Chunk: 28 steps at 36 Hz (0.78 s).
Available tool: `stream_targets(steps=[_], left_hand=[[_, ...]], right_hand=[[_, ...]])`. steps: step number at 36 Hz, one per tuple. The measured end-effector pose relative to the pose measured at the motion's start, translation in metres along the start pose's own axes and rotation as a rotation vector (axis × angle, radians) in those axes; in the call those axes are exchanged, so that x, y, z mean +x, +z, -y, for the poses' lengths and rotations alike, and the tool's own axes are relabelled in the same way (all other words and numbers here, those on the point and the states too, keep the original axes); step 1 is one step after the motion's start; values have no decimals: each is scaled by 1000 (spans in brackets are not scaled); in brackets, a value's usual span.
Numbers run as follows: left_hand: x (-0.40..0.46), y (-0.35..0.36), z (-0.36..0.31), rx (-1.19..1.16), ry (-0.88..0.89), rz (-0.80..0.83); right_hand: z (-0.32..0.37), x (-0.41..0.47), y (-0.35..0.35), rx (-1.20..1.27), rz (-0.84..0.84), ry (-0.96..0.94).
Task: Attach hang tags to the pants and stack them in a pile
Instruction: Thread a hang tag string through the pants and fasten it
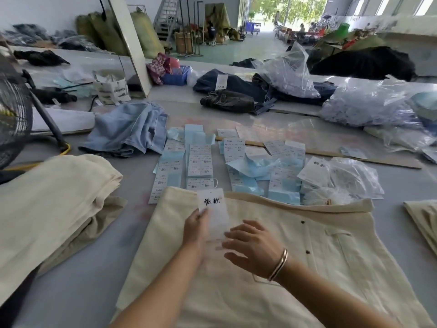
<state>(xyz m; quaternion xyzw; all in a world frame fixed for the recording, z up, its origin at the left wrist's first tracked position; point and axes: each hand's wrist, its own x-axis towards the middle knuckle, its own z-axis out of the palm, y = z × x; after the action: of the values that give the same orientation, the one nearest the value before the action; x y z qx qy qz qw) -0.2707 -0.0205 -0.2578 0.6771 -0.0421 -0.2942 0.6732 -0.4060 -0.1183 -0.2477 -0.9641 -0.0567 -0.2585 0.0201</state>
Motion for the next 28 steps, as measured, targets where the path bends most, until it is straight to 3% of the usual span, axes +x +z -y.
stream_targets(steps=[5,7,9,16,23,28], left_hand=[[42,-23,-28,759,432,-71],[54,-31,-26,1061,538,-31],[62,-35,-16,1212,609,-5],[67,-39,1,1282,848,-173],[72,-39,2,1223,719,-98],[73,-40,0,1094,641,-76]], right_hand=[[-21,36,-11,169,-65,255],[-32,59,-12,187,-66,351],[-43,83,-7,191,14,413],[-85,161,52,99,303,489],[-109,191,107,-169,572,456],[-114,190,117,-284,587,368]])
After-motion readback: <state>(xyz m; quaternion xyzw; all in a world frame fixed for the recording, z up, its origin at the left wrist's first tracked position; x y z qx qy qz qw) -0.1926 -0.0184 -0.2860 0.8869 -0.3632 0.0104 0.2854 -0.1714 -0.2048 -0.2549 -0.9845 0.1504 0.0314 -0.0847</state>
